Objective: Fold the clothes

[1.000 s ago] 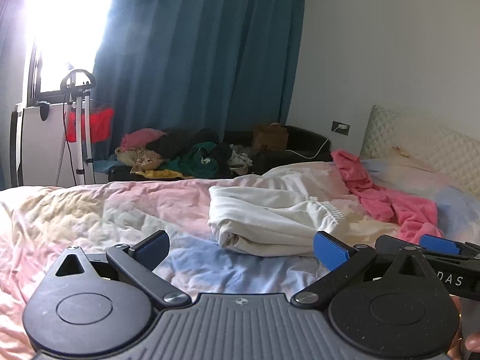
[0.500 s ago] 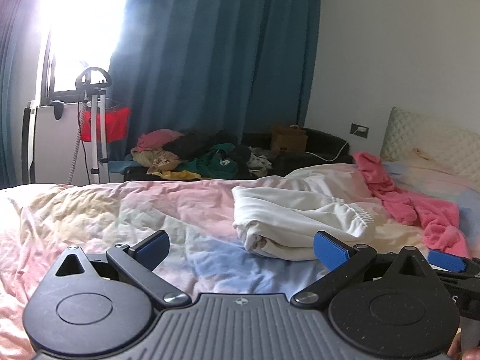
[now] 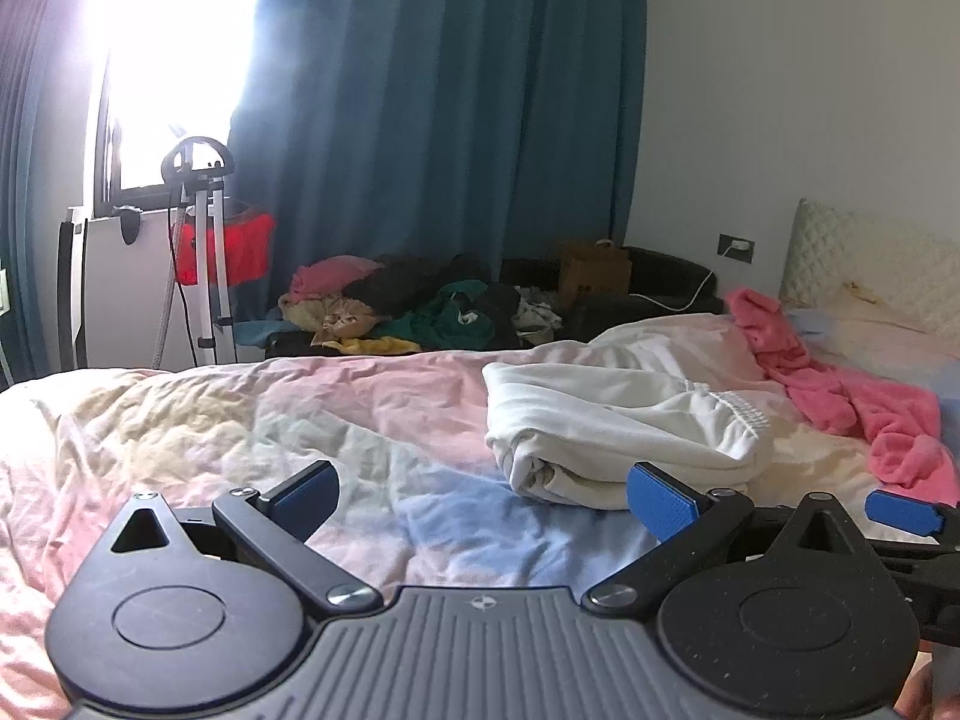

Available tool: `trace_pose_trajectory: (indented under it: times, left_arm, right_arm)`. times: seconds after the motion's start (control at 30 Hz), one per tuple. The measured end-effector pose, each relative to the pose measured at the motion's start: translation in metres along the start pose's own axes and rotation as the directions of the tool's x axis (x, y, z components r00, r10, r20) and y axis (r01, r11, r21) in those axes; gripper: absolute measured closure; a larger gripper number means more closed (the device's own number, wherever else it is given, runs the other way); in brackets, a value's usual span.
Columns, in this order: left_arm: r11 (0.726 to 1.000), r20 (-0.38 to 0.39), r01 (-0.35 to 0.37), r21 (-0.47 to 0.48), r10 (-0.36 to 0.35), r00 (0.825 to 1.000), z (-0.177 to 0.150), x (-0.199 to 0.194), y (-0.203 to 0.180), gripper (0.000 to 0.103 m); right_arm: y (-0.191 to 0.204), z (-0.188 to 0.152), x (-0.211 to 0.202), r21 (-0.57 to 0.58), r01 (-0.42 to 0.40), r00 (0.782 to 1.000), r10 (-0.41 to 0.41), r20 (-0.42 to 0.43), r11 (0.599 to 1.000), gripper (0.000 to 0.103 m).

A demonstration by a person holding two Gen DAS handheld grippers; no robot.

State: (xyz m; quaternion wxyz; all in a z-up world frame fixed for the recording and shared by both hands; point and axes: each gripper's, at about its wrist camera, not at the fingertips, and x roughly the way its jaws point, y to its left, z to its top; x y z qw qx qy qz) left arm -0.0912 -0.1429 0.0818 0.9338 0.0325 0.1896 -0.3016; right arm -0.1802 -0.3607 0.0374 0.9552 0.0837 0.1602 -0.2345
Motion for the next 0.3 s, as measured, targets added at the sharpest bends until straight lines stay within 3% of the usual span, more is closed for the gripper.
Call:
trace_pose_trajectory:
  times: [0.3]
  left_arm:
    - [1.0, 0.013, -0.008, 0.015, 0.008, 1.0, -0.0018, -0.0075, -0.004, 0.0]
  right_arm:
    - [-0.0006, -0.0006, 0.0008, 0.011, 0.003, 1.0, -0.003, -0.004, 1.0, 0.01]
